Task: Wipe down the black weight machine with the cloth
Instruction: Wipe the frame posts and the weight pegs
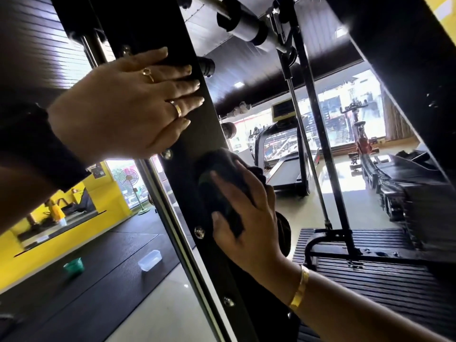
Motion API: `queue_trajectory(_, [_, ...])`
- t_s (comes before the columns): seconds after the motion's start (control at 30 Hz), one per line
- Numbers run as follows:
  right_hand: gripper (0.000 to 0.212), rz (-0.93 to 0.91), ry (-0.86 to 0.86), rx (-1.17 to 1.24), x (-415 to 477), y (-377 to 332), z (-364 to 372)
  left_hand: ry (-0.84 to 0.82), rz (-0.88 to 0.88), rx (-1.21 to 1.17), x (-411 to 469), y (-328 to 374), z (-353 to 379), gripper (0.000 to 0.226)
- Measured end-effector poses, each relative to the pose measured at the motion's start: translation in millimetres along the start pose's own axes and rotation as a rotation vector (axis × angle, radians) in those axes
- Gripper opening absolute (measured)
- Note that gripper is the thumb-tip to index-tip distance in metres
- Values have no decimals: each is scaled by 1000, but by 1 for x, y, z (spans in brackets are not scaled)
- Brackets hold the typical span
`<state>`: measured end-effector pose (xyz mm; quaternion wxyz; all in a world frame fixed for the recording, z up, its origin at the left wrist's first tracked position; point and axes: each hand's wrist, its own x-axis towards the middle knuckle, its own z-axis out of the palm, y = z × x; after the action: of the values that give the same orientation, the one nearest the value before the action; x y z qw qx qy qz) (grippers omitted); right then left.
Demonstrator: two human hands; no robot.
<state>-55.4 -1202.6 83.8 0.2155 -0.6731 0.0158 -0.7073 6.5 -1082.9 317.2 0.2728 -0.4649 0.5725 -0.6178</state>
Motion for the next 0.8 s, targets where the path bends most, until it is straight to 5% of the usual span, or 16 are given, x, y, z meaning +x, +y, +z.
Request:
queue_trajectory(0.23, [51, 213, 60, 63, 24, -8, 0, 33, 39, 13, 0, 13, -6, 41])
queue_trajectory(0.47, [53, -25, 36, 8, -24, -4, -2, 36, 46, -64, 2, 22, -6, 45])
queue_trajectory(0.7, [52, 203, 53, 38, -2, 4, -1, 48, 92, -60, 6, 31, -12, 45])
queue_trajectory(0.8, [51, 157, 56, 40, 6, -12, -1, 32, 102, -69, 6, 31, -8, 45])
